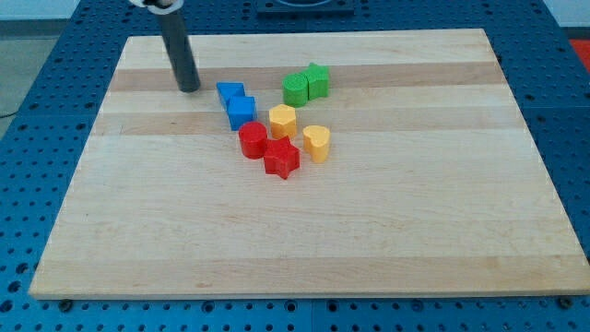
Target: Place the blue triangle above to the yellow hexagon
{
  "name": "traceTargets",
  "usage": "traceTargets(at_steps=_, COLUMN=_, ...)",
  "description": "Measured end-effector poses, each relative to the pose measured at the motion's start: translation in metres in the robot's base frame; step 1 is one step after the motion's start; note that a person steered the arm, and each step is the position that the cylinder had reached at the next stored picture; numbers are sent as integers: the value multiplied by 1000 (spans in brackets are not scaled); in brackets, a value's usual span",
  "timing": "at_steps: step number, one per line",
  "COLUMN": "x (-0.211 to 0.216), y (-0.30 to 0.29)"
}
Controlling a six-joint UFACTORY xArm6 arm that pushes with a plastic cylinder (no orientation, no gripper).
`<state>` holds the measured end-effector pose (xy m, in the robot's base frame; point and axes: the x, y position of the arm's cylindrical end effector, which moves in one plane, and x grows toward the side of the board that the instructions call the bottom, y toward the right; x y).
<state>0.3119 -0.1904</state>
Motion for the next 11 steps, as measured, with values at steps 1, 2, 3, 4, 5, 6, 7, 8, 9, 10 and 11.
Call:
traceTargets(at_steps=1, x=13, y=-7)
traceTargets(at_steps=2, x=26, y=-6)
traceTargets(at_steps=3, x=26, y=8)
traceTargets(at_steps=4, x=28, y=35)
traceTargets(at_steps=5, x=27, y=44)
traceTargets(at_steps=6, x=25, y=64)
traceTargets(at_steps=7, x=24, y=91)
traceTargets(at_steps=8, x=24, y=111)
traceTargets(at_steps=9, x=24, y=113)
traceTargets(at_steps=10, x=33, y=110)
traceTargets(at_steps=11, x=49, y=109)
